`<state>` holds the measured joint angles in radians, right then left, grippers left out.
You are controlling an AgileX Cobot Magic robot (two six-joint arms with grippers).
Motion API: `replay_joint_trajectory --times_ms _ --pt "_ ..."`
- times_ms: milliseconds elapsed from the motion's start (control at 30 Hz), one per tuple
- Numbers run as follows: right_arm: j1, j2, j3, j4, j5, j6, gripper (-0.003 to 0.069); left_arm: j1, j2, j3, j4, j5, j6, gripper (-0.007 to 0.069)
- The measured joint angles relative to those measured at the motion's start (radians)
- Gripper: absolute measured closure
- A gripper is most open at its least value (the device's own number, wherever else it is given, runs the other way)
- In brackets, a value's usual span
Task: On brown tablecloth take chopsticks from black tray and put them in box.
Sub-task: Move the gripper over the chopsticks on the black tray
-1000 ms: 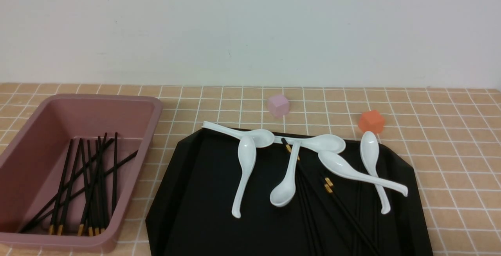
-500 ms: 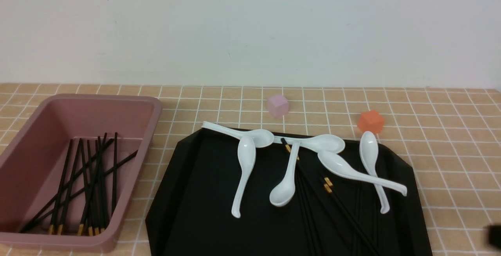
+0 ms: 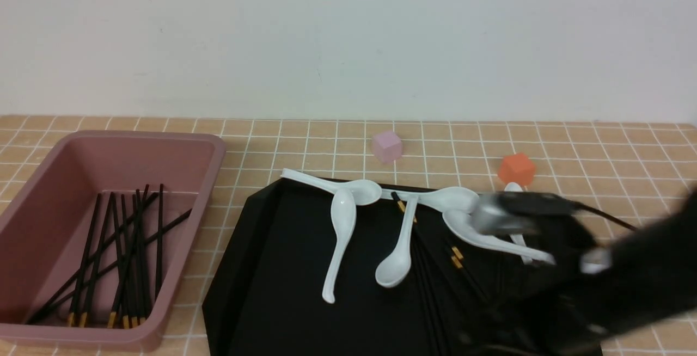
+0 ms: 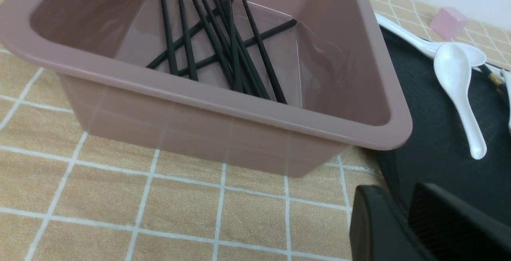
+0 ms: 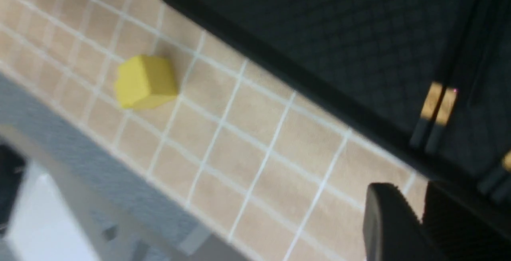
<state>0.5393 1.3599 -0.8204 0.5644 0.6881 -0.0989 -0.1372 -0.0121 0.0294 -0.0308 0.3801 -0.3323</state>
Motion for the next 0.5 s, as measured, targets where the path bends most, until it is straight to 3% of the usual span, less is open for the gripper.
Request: replay_joint_trajectory --times_ms 167,500 --pt "0.050 0.169 -0.155 -0.190 0.017 0.192 0.0363 0.000 0.000 0.000 0.001 0.000 0.000 0.0470" --pt "0.050 0.401 -0.245 -0.233 0.037 0.252 0.0319 0.000 0.000 0.000 0.001 0.001 0.000 0.0459"
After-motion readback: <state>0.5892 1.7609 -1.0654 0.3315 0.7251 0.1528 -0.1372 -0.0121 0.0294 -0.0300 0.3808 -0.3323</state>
